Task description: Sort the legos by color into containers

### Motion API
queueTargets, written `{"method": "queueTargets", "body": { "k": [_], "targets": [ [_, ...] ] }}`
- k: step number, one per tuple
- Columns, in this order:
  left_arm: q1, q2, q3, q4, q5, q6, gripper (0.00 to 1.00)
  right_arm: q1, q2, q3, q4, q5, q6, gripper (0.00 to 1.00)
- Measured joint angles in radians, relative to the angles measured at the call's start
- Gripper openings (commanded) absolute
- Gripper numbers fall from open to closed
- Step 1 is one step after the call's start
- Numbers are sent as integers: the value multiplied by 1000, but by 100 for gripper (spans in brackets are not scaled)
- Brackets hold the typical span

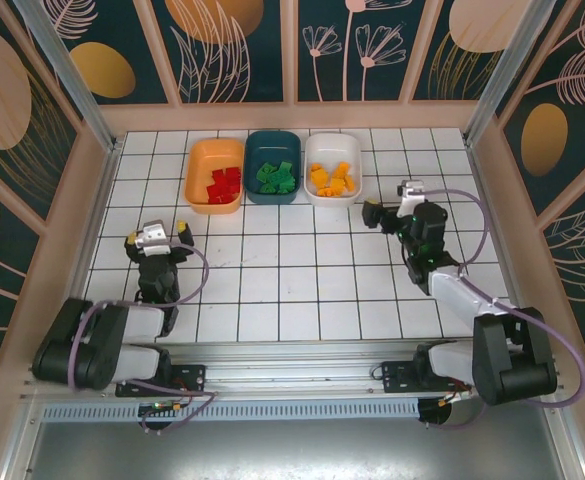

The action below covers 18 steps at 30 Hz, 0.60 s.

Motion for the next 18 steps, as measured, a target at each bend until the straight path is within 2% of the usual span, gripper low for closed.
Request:
{"method": "queueTargets", "body": {
  "k": [2, 6, 10, 13, 16, 18],
  "targets": [
    [13, 71, 4, 39, 11, 11, 99, -33, -6, -54, 50, -12, -21, 99],
    [76, 101, 23, 90, 68, 9, 99, -98, -9, -182, 186, -14, -45, 99],
    [104, 123, 80, 58, 111, -2, 99, -130, 24, -266, 333, -10, -62, 99],
    [115, 123, 109, 39, 139, -10, 99, -143, 113, -308, 500, -7, -69, 99],
    [117, 123, 111, 29, 148, -16, 99, -161, 295, -357, 710, 10, -67, 99],
    [116, 123, 111, 22, 153, -16, 99, -161, 333, -355, 695, 27, -67, 99]
  ]
}}
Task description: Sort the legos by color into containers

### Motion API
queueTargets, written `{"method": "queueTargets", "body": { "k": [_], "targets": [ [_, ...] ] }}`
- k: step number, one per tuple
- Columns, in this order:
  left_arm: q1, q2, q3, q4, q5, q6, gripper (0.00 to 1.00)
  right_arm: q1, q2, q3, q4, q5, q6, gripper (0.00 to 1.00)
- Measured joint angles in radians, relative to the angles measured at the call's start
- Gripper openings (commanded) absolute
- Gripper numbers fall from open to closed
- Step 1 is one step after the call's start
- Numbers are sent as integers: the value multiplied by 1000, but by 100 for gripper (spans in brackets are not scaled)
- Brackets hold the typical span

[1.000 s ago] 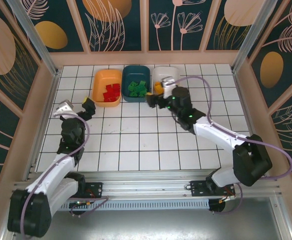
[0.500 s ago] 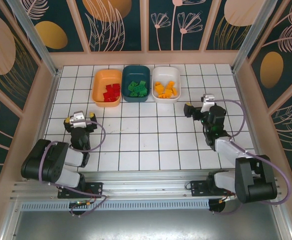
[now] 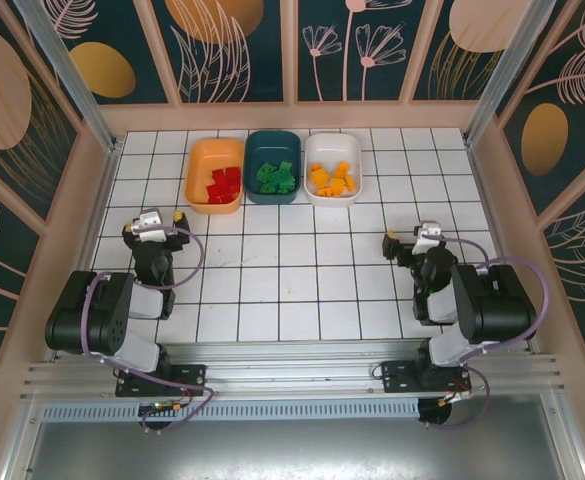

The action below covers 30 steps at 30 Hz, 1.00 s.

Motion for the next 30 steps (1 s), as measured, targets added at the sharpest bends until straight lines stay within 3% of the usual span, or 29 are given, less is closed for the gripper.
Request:
{"method": "queueTargets", "body": {
  "k": [6, 30],
  "targets": [
    [0, 0, 0, -5, 10, 0, 99, -56, 0, 113, -17, -7, 36, 99],
    [0, 0, 0, -5, 10, 0, 99, -54, 0, 116, -26, -4, 50, 99]
  ]
}}
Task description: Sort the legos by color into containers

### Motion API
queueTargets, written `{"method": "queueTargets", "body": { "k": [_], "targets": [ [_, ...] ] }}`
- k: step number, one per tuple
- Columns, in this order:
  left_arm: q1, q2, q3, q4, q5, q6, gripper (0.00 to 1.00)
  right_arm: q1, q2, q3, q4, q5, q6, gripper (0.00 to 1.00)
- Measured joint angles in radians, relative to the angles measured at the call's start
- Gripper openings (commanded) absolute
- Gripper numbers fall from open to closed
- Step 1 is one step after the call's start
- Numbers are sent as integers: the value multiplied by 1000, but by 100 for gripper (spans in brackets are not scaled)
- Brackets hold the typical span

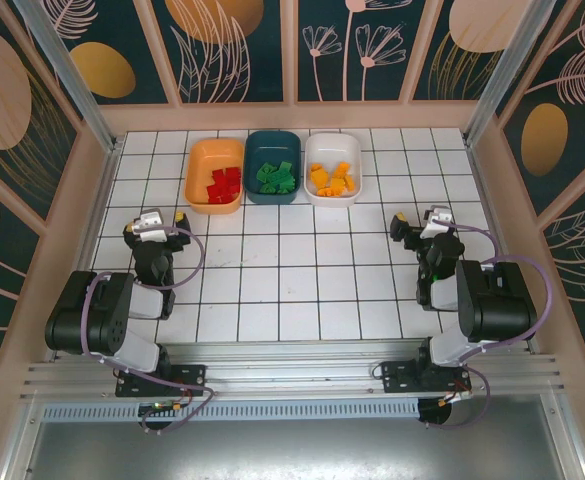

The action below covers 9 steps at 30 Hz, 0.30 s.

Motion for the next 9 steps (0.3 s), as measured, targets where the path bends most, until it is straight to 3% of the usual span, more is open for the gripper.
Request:
{"method": "queueTargets", "body": {
  "k": [9],
  "targets": [
    [0, 0, 0, -8, 0, 0, 99, 0, 0, 0, 0, 0, 0, 99]
  ]
}}
